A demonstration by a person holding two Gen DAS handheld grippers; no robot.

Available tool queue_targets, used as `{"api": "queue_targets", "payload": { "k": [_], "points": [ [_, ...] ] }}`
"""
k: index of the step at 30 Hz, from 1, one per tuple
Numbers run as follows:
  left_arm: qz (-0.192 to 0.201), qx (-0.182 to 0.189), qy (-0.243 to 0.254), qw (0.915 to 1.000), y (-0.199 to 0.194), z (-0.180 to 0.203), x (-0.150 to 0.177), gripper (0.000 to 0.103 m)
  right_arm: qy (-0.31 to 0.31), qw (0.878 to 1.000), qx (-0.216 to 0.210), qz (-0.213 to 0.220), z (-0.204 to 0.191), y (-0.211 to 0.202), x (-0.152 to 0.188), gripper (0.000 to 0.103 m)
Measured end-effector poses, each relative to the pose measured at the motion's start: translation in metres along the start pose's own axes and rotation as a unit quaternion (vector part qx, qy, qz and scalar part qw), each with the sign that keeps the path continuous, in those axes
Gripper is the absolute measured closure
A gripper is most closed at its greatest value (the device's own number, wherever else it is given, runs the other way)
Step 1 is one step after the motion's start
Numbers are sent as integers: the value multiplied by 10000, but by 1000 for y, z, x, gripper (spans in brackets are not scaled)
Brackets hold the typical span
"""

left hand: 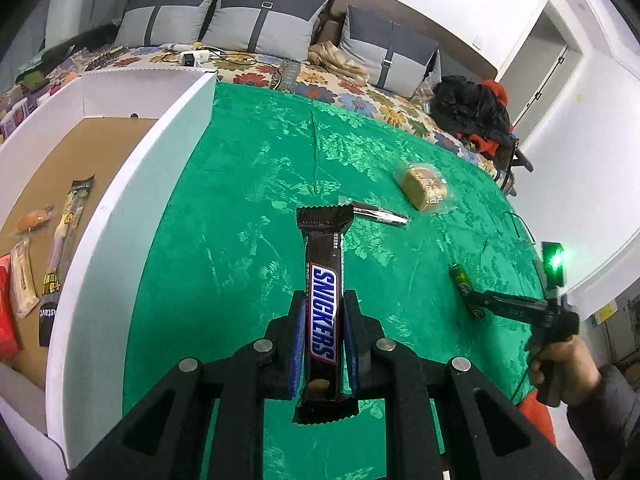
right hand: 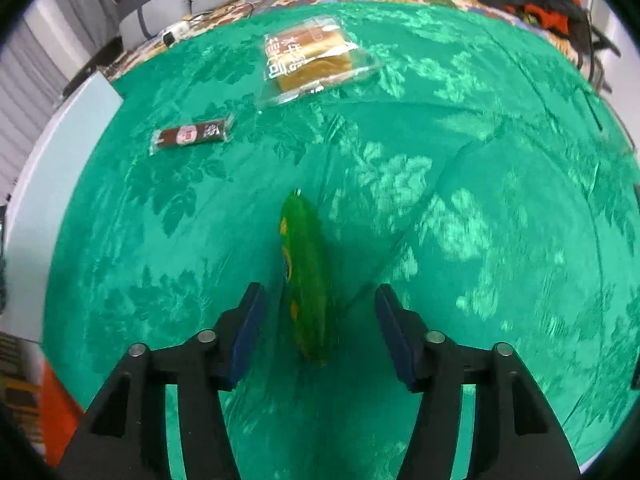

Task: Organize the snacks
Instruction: 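Carry both snacks into the white box and open both tools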

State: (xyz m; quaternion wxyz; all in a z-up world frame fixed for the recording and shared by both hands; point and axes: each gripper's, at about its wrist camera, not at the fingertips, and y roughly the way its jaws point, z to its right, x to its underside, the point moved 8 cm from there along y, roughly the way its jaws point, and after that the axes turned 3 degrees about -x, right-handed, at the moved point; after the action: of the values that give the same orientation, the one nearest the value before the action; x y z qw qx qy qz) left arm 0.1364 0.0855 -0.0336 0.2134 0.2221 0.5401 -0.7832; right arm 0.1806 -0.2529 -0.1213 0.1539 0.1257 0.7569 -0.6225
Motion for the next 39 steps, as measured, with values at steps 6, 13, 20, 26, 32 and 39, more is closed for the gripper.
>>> {"api": "queue_targets", "payload": {
  "k": [6, 13, 20, 26, 32, 39],
  "points": [
    [228, 278, -221, 9991, -38, -12, -17, 87, 386, 9992, -123, -68, 8, 2, -8, 79],
    [694, -557, -394, 9953, -91, -102, -63, 87, 349, 9856, -1581, 481, -82, -65, -44, 79],
    [545, -1349, -827, 9859, -96, -196, -66, 87, -604, 9538, -2894, 534, -261, -103, -80, 79],
    [204, -1965, -912, 9760, -73, -243, -47, 86, -1394, 9381, -3156, 287, -403, -78, -79, 79],
    [-116, -1954, -1112, 9743, -52, -264, -25, 29, -1514, 9387, -3079, 337, -438, -50, -71, 38],
    [337, -1975, -1373, 9701, -67, -255, -18, 22, -1756, 9574, -1796, 1426, -327, -47, -68, 30]
  ]
}}
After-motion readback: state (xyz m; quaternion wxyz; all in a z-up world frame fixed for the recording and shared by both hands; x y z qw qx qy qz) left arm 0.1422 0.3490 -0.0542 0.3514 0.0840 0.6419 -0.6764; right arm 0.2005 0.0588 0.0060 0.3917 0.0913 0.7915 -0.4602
